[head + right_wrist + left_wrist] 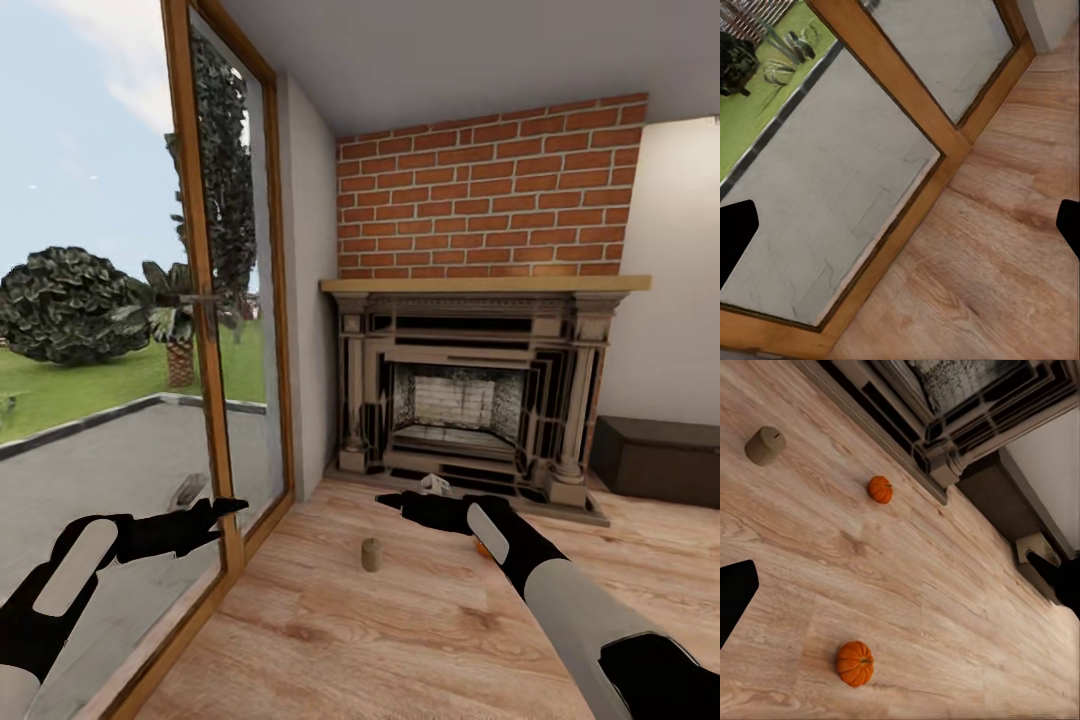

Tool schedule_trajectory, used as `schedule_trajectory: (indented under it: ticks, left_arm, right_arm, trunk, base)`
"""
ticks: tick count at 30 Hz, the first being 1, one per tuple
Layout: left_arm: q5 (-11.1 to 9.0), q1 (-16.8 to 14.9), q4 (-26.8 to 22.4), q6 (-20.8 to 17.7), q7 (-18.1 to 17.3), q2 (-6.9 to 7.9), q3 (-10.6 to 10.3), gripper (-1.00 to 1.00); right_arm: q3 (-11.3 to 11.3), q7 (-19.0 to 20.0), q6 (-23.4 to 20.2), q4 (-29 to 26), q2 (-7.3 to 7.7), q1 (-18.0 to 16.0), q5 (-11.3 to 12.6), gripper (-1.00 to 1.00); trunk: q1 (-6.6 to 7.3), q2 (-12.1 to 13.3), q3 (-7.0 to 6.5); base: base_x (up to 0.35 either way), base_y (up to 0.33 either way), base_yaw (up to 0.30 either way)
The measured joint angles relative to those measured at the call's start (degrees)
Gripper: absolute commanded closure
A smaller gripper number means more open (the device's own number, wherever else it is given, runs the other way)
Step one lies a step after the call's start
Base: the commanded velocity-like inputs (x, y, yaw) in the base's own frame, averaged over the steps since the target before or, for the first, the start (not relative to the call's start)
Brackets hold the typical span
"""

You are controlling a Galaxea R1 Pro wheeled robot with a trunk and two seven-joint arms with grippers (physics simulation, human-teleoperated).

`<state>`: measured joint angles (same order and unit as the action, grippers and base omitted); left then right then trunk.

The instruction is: Place each of the two pumpkins and all three candles from the living room inside a cabinet in the living room (use any cabinet), then make sure every cabinet is closed, and position the cauldron so it is next to a table in the living room.

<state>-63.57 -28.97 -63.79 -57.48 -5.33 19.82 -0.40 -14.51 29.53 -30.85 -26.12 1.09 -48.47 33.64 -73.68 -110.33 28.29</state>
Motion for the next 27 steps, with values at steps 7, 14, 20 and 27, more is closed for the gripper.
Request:
schedule_trajectory:
  ticks: [7, 14, 20, 27]
  left_arm:
    - [0.0, 0.0, 0.0, 0.0, 0.0, 0.00, 0.0, -1.00]
    - [0.0, 0.0, 0.1, 0.0, 0.0, -0.01, 0.0, -1.00]
    - [0.0, 0.0, 0.1, 0.0, 0.0, 0.00, -0.1, -1.00]
    - [0.0, 0.0, 0.1, 0.0, 0.0, -0.01, -0.1, -1.00]
  right_arm:
    - [0.0, 0.0, 0.0, 0.0, 0.54, 0.0, 0.0, -1.00]
    - [0.1, 0.0, 0.0, 0.0, 0.71, 0.0, 0.0, -1.00]
    - [0.1, 0.0, 0.1, 0.0, 0.71, 0.0, 0.0, -1.00]
    - [0.1, 0.0, 1.1, 0.0, 0.71, 0.0, 0.0, -1.00]
  trunk:
    - [0.01, 0.0, 0.44]
    - [0.02, 0.0, 0.88]
    - [0.03, 0.0, 1.26]
    - [0.03, 0.0, 1.71]
  base:
    - [0.043, 0.033, -0.223]
    - [0.210, 0.184, -0.222]
    - [0.296, 0.139, -0.221]
    - [0.291, 0.148, -0.220]
